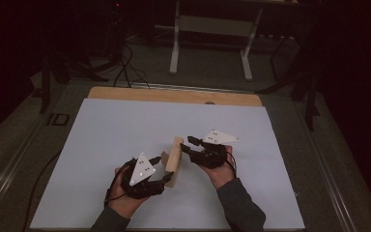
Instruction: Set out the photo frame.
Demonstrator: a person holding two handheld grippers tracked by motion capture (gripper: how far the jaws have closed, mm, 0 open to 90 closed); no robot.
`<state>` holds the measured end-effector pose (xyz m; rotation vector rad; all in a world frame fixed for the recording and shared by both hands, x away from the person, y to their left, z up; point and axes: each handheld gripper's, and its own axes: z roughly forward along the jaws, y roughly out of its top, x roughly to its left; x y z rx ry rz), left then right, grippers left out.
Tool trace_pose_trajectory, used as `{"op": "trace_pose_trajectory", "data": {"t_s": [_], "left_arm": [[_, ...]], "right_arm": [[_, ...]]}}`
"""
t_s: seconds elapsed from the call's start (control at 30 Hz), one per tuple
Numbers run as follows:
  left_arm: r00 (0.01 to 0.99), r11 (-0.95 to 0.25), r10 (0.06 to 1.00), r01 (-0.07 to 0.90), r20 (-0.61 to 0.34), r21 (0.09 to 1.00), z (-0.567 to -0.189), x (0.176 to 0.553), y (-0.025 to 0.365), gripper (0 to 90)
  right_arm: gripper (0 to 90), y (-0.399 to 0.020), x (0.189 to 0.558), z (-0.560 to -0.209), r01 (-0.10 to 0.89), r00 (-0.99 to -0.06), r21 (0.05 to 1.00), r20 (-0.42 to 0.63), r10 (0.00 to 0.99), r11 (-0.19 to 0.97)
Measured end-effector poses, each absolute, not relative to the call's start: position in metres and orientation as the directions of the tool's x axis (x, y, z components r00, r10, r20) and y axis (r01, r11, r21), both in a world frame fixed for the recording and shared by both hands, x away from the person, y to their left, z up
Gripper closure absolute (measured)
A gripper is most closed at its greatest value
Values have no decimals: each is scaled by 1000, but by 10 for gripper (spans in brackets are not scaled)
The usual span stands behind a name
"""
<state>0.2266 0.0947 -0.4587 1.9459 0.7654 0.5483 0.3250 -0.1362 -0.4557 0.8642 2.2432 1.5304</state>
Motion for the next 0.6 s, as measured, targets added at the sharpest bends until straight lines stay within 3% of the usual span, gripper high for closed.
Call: {"op": "trace_pose_trajectory", "data": {"t_s": [0.33,0.6], "left_arm": [[679,-371,732,314,66,874,-472,227,80,306],[669,-386,740,340,68,857,-478,232,74,357]], "right_arm": [[540,-121,338,-452,327,-765,913,105,636,242],[568,-109,348,-454,357,-755,898,116,645,257]]}}
